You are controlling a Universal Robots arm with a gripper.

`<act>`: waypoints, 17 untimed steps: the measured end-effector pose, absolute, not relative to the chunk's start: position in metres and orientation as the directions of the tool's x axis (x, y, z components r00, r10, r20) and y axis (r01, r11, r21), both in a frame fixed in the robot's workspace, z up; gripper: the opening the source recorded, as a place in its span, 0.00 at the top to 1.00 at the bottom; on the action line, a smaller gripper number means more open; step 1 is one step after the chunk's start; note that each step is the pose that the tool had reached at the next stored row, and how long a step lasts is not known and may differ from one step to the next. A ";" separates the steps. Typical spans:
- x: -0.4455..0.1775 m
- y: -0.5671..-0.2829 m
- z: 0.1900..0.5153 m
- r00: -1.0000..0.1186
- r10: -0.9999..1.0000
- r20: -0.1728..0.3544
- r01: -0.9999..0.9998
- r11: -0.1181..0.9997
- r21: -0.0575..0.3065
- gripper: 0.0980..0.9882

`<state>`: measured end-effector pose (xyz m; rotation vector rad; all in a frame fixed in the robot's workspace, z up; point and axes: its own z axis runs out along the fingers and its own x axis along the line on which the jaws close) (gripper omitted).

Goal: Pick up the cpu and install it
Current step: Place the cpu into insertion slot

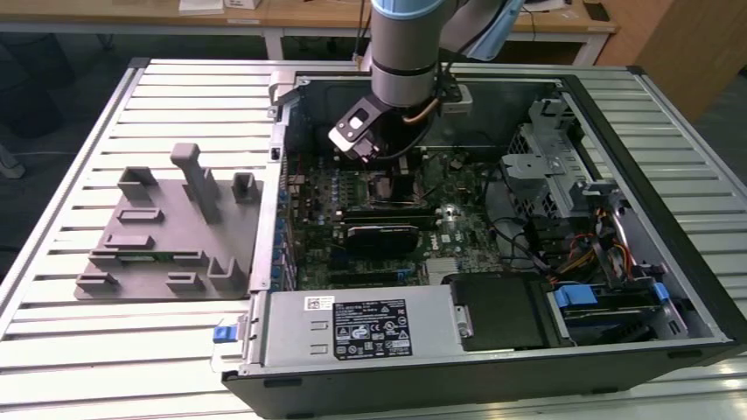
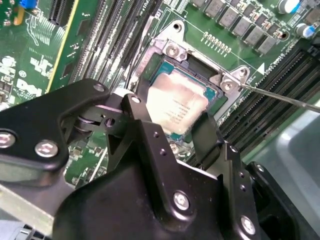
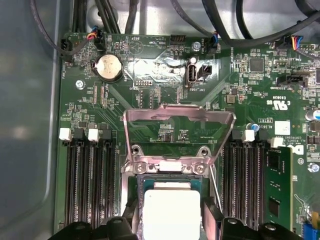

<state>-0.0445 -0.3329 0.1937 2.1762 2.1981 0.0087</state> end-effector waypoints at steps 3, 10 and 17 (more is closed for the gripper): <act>-0.044 -0.333 0.195 -0.009 1.000 -0.030 0.999 0.011 0.038 0.42; -0.045 -0.333 0.196 -0.009 0.999 -0.031 0.999 0.011 0.038 0.51; -0.044 -0.333 0.196 -0.009 1.000 -0.029 0.999 0.011 0.038 0.52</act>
